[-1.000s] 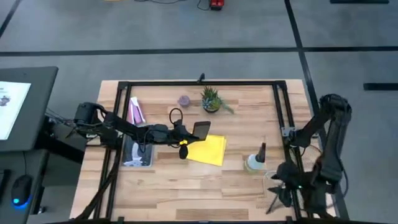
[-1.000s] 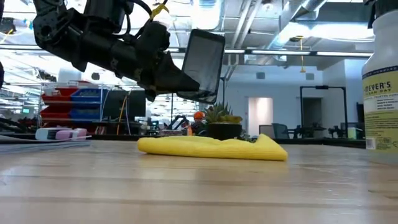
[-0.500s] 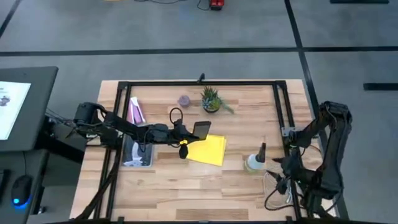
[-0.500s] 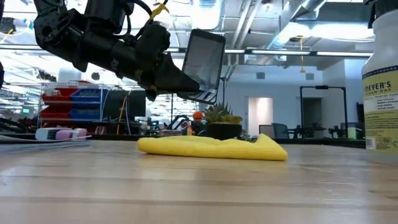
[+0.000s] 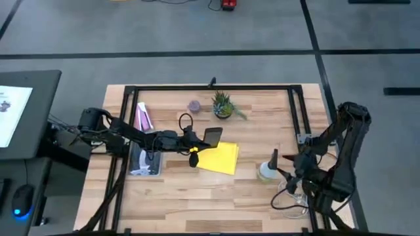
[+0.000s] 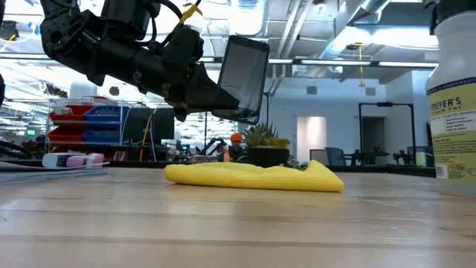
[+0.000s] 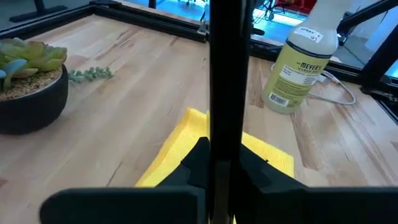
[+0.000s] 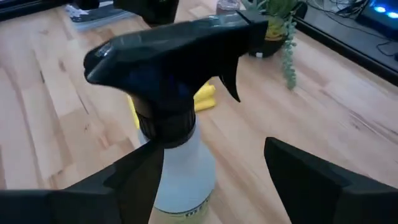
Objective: Apply microfiber cloth
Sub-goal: Spray the cellphone with the bottle cleaner
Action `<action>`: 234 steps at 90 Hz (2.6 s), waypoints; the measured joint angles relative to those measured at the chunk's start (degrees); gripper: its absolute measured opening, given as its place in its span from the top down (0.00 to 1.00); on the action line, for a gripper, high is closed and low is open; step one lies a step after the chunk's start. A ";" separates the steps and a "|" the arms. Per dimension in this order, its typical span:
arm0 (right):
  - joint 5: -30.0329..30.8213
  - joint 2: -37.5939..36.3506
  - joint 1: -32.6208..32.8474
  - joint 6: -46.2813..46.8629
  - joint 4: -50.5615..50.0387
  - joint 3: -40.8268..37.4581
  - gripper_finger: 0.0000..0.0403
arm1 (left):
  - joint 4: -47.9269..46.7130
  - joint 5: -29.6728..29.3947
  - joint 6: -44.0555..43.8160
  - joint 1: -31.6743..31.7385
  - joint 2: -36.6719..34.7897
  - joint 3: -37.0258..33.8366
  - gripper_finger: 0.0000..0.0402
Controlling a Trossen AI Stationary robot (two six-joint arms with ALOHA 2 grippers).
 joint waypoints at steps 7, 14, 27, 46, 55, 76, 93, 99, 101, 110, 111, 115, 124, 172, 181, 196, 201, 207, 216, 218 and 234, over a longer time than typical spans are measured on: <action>-0.16 0.03 -1.24 -4.44 3.36 0.00 0.26 | 0.00 0.00 0.00 0.02 0.00 0.00 0.98; -0.41 0.04 -1.81 -7.72 5.69 0.00 0.21 | -0.01 0.00 0.00 0.02 0.00 0.00 0.98; -1.07 0.04 -2.01 -8.89 6.58 0.00 0.14 | 0.00 0.00 0.08 0.02 0.00 0.00 0.98; -0.35 0.04 -5.08 -9.03 8.79 0.00 0.11 | -0.02 0.00 0.13 0.02 0.00 0.00 0.98; -0.33 0.04 -6.79 -9.11 9.99 0.00 0.12 | -0.03 0.00 0.15 0.02 0.00 0.00 0.98; -0.24 0.04 -8.73 -15.42 18.37 -0.04 0.20 | -0.93 0.00 0.09 0.02 0.00 0.00 0.98; -0.38 0.04 -10.64 -20.34 21.46 -0.04 0.28 | -1.33 -0.01 -0.32 0.01 0.00 0.00 0.98; -0.44 0.04 -11.36 -20.57 21.33 -0.04 0.33 | -1.38 -0.02 -0.44 0.02 0.00 0.00 0.98; -0.46 0.04 -11.51 -20.73 21.30 -0.04 0.35 | -1.37 0.00 -0.44 0.02 0.00 0.00 0.98; -0.99 0.04 -12.51 -21.55 21.22 -0.04 0.49 | -1.31 -0.02 -0.44 0.02 0.00 0.00 0.98; -1.23 0.04 -12.62 -21.77 21.24 -0.04 0.50 | -1.33 -0.01 -0.44 0.02 0.00 0.00 0.98; -2.01 0.04 -13.08 -22.81 20.96 -0.04 0.58 | -1.36 -0.02 -0.44 0.02 0.00 0.00 0.98; -3.09 -0.02 -13.94 -23.91 21.35 0.13 0.71 | -1.25 -0.02 -1.31 0.02 0.00 0.00 0.98; -10.88 0.92 -20.02 -62.85 50.77 0.64 0.71 | -16.35 0.53 -0.02 -1.67 4.27 11.30 0.98; -10.84 0.85 -23.68 -69.62 60.09 -2.97 0.71 | -18.07 1.88 -3.36 0.45 7.24 10.47 0.98; -13.68 0.65 -30.49 -75.93 72.30 -8.57 0.71 | -16.94 1.99 -6.17 2.50 8.96 8.19 0.98; -15.09 0.61 -32.67 -77.30 75.08 -9.68 0.71 | -16.90 2.07 -5.62 2.90 8.87 7.71 0.98; -16.26 0.56 -34.73 -78.60 76.25 -10.25 0.71 | -16.98 1.97 -5.77 3.26 8.26 7.17 0.98; -16.64 0.39 -36.96 -81.27 76.13 -10.27 0.71 | -17.27 -0.01 -7.48 3.32 7.12 5.88 0.98; -16.81 0.18 -37.33 -81.97 75.96 -10.30 0.71 | -17.47 -0.87 -7.88 3.28 6.58 5.34 0.98; -17.13 -0.84 -39.43 -86.04 74.20 -10.40 0.71 | -17.69 -8.25 -10.48 1.89 2.61 0.75 0.98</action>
